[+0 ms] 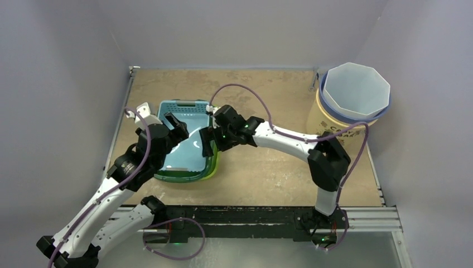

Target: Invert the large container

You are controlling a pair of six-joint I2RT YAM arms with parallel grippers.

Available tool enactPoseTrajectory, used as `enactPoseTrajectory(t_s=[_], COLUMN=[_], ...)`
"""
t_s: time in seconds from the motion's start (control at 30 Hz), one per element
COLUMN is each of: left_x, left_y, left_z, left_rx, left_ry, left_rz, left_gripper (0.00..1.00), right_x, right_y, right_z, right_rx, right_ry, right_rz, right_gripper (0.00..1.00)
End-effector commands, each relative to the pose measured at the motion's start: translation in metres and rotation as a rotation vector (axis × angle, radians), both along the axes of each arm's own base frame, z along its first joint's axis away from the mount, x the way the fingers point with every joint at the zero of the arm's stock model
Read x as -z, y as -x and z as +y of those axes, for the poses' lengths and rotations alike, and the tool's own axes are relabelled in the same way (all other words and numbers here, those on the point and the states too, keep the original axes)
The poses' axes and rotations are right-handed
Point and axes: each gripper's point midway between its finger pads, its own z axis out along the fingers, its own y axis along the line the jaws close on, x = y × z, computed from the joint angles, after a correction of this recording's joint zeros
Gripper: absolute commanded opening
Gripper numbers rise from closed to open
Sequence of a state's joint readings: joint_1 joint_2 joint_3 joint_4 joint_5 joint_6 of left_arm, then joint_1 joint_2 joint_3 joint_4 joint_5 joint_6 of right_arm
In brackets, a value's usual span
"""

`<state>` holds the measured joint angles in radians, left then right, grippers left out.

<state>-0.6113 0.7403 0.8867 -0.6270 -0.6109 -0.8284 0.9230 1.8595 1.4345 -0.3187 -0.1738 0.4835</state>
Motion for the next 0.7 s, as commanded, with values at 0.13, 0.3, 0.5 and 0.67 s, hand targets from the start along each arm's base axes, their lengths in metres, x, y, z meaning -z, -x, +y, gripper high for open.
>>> enactPoseTrajectory(t_s=[0.13,0.3,0.5,0.67], left_x=[-0.012,-0.003,0.019,0.039], left_y=[-0.004,-0.018,-0.024,-0.012], left_z=[-0.007,-0.054,-0.138,-0.204], left_rx=[0.020,0.227,0.586,0.795], left_ry=[0.026,0.049,0.152,0.144], left_rz=[-0.033,-0.028,0.014,0.045], left_gripper=[0.79,0.79,0.79,0.79], right_x=[-0.111,-0.167,-0.239,-0.272], right_y=[-0.044,-0.050,-0.041,-0.047], right_z=[-0.079,-0.136,-0.187,-0.246], right_rx=[0.299,0.484,0.590,0.786], right_ry=[0.027,0.041,-0.043,0.079], right_rz=[-0.362,-0.539,-0.734,-0.898], right_gripper=[0.99,0.99,0.99,0.99])
